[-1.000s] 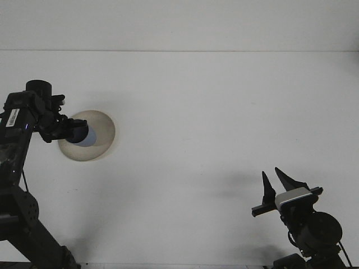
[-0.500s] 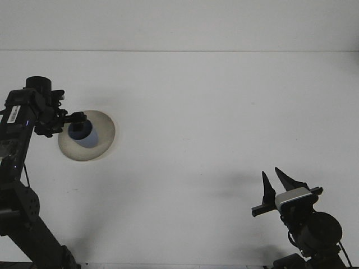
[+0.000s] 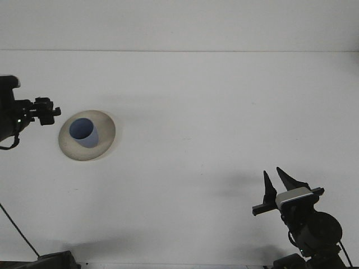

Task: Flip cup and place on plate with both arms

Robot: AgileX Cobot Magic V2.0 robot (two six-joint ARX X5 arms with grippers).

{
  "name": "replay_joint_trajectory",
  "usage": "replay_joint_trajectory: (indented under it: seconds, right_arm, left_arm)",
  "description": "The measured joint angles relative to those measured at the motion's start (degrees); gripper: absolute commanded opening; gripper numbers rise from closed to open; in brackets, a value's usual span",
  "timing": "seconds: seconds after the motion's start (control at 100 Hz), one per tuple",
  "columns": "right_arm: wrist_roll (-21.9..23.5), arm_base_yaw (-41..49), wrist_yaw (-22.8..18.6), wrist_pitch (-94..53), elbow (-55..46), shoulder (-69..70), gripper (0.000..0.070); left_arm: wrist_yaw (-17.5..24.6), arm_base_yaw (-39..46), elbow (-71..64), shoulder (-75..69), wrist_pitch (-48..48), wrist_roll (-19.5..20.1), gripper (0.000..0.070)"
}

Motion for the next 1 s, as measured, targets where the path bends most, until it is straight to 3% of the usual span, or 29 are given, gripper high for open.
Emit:
replay_joint_trajectory:
  seconds: [0.09,0.18,0.2,0.42,0.57,0.69,1.0]
  right_arm:
    - [0.48,0.0,0.24,0.0,0.0,0.0,0.0216]
    - [1.88,0.0,1.11,0.0,0.0,0.0,0.0045]
    - [2.23,0.0,1.33,0.0,0.0,0.0,0.0]
    - [4.33,0.0,7.39,0.94,0.0,0.0,0.0]
    - [4.66,-0.02,7.61,3.96,0.0,0.0,0.0]
    - [4.92,-0.02,7.61,4.42,0.0,0.0,0.0]
    - [4.92,0.0,7.61,4.42,0.0,0.0,0.0]
  left_arm:
    - [0.02,0.0,-4.15,-5.38,1.57,-0.22,0.0152]
    - [0.07,0.0,-12.39,-11.72,6.29,-0.15,0.0002]
    - [0.04,0.0,-14.71,-13.29,7.89,-0.07,0.0012]
    - [0.07,-0.57,-45.07,-32.44,34.29,0.04,0.0014]
    - [-0.09,-0.81,-64.22,-44.0,51.06,0.04,0.0013]
    - [-0.2,-0.81,-71.25,-49.2,51.67,0.04,0.0012]
    - [-0.2,-0.81,-71.43,-50.58,51.78,-1.66,0.0014]
